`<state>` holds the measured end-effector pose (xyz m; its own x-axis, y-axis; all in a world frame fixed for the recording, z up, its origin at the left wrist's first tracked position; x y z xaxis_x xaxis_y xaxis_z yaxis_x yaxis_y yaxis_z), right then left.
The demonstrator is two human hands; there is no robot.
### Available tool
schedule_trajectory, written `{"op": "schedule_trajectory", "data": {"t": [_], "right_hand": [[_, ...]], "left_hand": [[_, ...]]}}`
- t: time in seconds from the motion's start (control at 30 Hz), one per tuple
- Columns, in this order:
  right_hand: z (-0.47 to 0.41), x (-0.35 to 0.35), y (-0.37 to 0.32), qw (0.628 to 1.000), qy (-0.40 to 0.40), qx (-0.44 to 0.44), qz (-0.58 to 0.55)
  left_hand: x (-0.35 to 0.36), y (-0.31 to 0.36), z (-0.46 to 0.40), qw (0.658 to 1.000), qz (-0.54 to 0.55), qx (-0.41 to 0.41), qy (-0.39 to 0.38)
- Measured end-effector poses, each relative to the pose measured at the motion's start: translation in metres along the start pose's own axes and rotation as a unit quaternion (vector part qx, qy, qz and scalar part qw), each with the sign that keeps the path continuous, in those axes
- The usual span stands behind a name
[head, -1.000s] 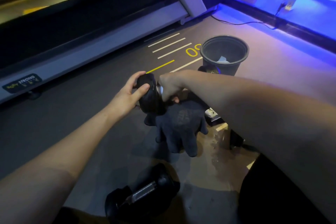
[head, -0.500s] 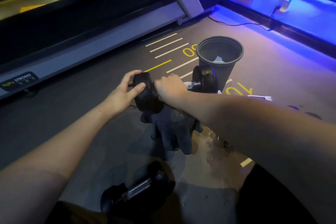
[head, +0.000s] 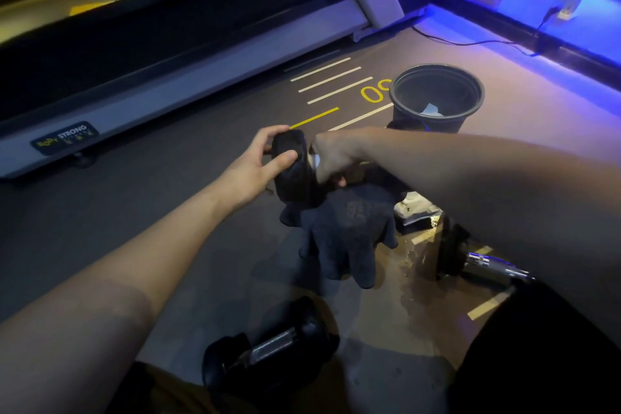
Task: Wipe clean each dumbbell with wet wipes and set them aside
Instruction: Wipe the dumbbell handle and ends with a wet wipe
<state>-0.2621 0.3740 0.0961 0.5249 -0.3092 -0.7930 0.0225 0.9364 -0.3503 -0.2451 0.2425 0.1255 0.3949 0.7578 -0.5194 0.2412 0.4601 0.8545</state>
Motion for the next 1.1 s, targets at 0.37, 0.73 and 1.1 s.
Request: {"op": "schedule_trajectory", "data": {"t": [0.37, 0.73, 1.1], "right_hand": [[0.025, -0.015, 0.016, 0.966, 0.168, 0.007, 0.196], [0.038, -0.016, 0.039, 0.963, 0.158, 0.043, 0.215], [0.017, -0.010, 0.005, 0.975, 0.138, -0.014, 0.176]], "left_hand": [[0.005, 0.005, -0.002, 1.000, 0.001, -0.005, -0.004], [0.006, 0.010, 0.004, 1.000, 0.020, -0.013, -0.004], [0.001, 0.002, 0.003, 1.000, 0.014, -0.014, 0.001]]}}
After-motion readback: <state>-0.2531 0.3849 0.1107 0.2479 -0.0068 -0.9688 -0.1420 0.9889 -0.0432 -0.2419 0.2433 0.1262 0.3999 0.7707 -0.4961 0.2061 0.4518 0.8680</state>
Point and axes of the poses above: each hand's wrist, its own z-axis away from the middle knuckle, its own x-axis out of the palm, y = z × x, the point moved 9 cm from there along -z, towards the middle knuckle, and after that the axes turned 7 degrees about x, right-handed, at the moved point
